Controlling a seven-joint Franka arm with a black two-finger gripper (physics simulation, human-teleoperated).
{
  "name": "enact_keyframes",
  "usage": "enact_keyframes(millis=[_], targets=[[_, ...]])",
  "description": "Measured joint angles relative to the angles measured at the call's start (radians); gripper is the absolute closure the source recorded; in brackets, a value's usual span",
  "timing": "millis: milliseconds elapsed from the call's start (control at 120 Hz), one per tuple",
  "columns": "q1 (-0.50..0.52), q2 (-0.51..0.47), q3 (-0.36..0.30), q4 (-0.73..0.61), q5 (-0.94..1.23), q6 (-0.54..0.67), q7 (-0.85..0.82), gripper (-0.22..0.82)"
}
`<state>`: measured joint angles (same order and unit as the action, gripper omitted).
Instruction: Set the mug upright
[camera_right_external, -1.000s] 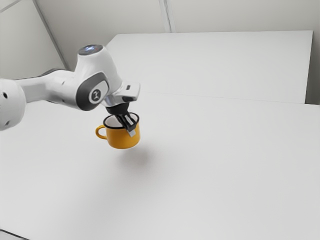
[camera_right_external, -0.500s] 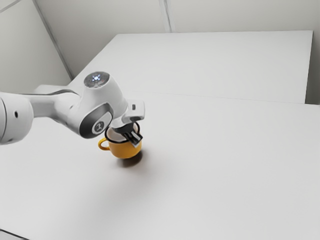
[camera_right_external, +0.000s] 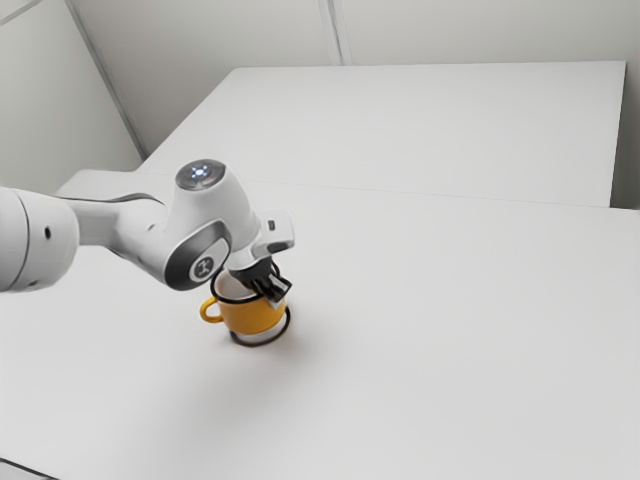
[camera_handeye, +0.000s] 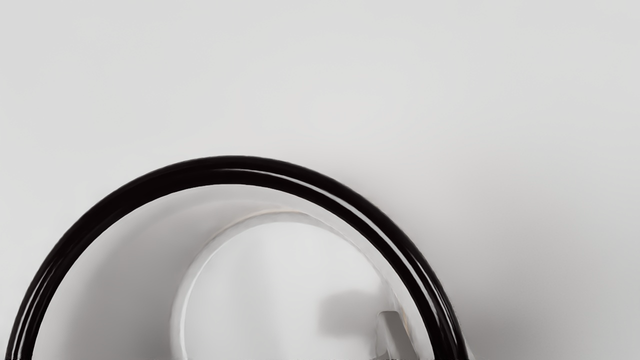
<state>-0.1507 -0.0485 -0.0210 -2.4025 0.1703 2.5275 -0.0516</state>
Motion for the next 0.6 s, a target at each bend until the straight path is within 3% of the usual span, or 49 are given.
enact_keyframes(millis=[492,542,600], targets=[[0.016,0.049,-0.018,0.002,-0.002,0.012,-0.068,0.77],[-0.021,0.050,0.019,0.001,-0.006,0.013,-0.071,0.73],[-0.012,0.050,0.010,0.000,-0.018,0.013,-0.069,0.66]])
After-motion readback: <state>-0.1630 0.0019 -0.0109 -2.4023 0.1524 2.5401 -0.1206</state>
